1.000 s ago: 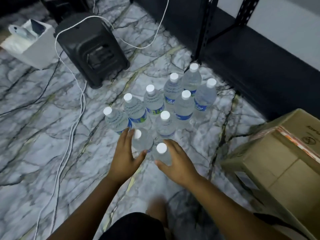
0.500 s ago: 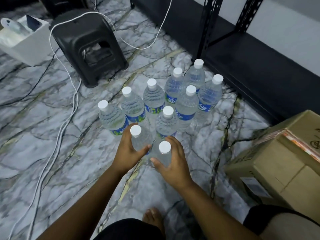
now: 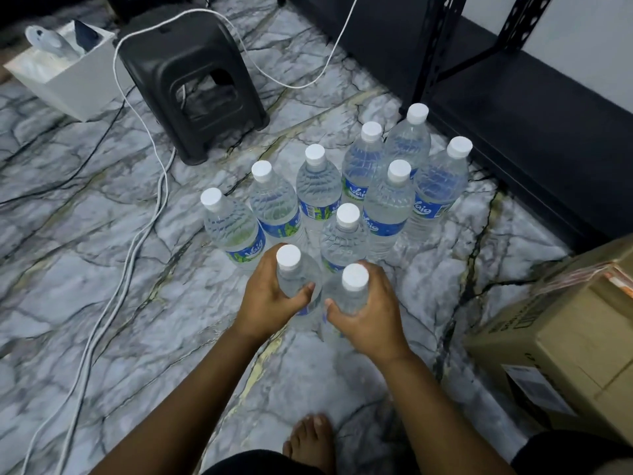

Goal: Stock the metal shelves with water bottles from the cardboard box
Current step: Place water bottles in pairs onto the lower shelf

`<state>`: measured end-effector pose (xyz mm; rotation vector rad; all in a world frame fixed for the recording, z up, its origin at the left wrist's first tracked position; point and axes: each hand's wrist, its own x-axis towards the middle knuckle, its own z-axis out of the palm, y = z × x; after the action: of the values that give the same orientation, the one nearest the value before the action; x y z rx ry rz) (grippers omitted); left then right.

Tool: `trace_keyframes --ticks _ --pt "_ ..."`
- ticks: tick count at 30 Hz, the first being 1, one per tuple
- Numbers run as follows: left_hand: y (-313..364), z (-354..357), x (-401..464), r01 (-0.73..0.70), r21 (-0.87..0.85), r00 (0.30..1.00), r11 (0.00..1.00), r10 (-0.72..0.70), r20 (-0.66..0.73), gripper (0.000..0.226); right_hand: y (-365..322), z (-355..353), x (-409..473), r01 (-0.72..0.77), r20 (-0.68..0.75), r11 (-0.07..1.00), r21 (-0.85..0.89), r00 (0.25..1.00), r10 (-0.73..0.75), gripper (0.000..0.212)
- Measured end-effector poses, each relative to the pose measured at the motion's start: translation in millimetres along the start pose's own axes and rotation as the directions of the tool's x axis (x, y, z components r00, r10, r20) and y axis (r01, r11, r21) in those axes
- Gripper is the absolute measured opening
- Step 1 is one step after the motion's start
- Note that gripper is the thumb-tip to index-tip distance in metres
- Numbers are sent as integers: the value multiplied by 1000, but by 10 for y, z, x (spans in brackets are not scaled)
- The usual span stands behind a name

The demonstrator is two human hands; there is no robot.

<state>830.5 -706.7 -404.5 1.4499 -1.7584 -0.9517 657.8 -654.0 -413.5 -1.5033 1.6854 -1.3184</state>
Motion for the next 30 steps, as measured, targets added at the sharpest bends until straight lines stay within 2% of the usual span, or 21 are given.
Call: trace_keyframes --ticks 4,9,14,19,24,28,30 --pt "85 29 -63 28 -48 998 998 -25 64 52 88 -162 100 -90 135 994 70 988 80 68" --pt "33 62 -115 45 -138 999 989 -41 29 68 103 -133 43 -81 69 991 105 995 74 65" --pt "15 119 -161 7 -186 999 983 -14 -35 69 110 -145 51 -81 76 977 196 995 67 64" --pt "-35 142 -210 -7 -213 1000 977 5 -10 72 164 -48 -16 -33 15 995 90 999 32 81" --pt "-198 110 -207 17 -228 1000 973 -22 -19 80 187 -13 -57 27 -44 999 36 999 -25 78" --pt "-160 171 -168 -82 -182 996 980 76 -41 83 235 10 -68 24 -63 1000 12 998 -23 84" --pt "-139 193 -169 -70 -200 997 977 60 -56 84 257 25 -58 35 -76 999 4 997 -34 86"
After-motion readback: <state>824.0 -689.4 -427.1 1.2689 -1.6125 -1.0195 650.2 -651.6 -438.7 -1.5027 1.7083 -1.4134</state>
